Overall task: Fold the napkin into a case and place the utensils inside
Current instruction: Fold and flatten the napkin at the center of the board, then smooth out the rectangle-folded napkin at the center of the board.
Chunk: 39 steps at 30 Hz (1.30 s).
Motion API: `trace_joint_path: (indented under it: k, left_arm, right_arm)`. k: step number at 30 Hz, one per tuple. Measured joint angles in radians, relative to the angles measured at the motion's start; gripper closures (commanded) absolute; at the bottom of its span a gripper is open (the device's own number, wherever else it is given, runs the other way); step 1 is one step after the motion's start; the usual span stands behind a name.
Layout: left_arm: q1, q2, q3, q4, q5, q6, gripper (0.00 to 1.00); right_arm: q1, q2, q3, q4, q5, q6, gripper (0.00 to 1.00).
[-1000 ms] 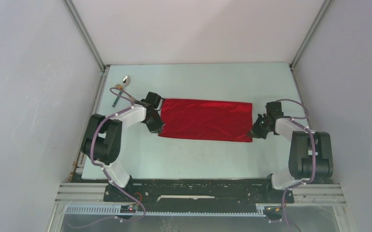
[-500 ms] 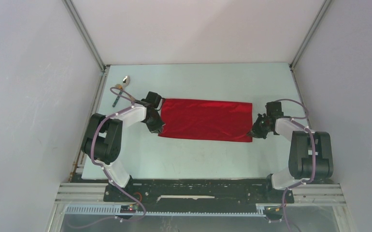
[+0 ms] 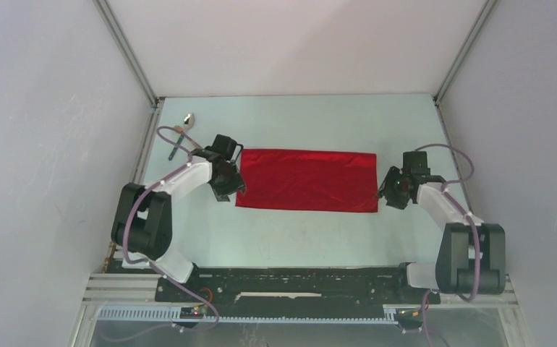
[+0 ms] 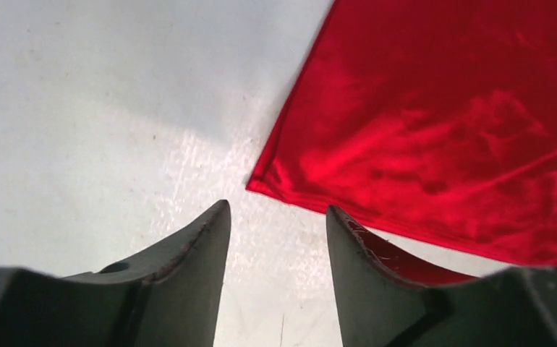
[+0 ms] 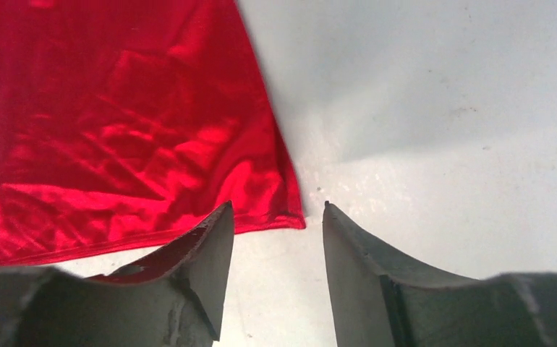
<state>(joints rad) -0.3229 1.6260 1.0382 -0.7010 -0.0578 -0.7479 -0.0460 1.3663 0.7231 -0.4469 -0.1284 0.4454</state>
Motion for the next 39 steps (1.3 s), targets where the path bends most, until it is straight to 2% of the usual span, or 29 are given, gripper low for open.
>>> trace_joint_path:
  k: [3,5,10,14,21,29,34,39]
  left_arm:
    - [-0.002,-0.065,0.0,-0.01,0.009,0.017,0.36]
    - [-0.004,-0.091,0.0,0.006,0.045,0.024,0.36]
    - [-0.018,-0.054,0.0,0.123,0.192,0.023,0.36]
    - [-0.027,0.008,-0.009,0.169,0.201,0.025,0.35]
    - [-0.027,0.051,-0.06,0.199,0.141,0.031,0.34]
    - [-0.033,-0.034,-0.095,0.187,0.104,0.047,0.34]
    - [-0.034,-0.121,-0.09,0.173,0.118,0.053,0.32]
    - [-0.035,-0.08,-0.066,0.183,0.121,0.051,0.32]
  right_arm:
    - [0.026,-0.081,0.005,-0.015,0.014,-0.01,0.36]
    - [0.035,-0.091,0.014,0.003,-0.042,-0.017,0.36]
    - [0.04,0.028,0.026,0.088,-0.204,-0.012,0.37]
    - [0.04,0.125,0.026,0.109,-0.256,-0.008,0.38]
    - [0.05,0.166,0.033,0.107,-0.224,0.014,0.37]
    - [0.146,0.097,0.037,0.052,-0.141,0.014,0.34]
    - [0.125,0.048,0.049,0.032,-0.122,0.006,0.33]
    - [0.089,0.048,0.052,0.011,-0.101,-0.004,0.33]
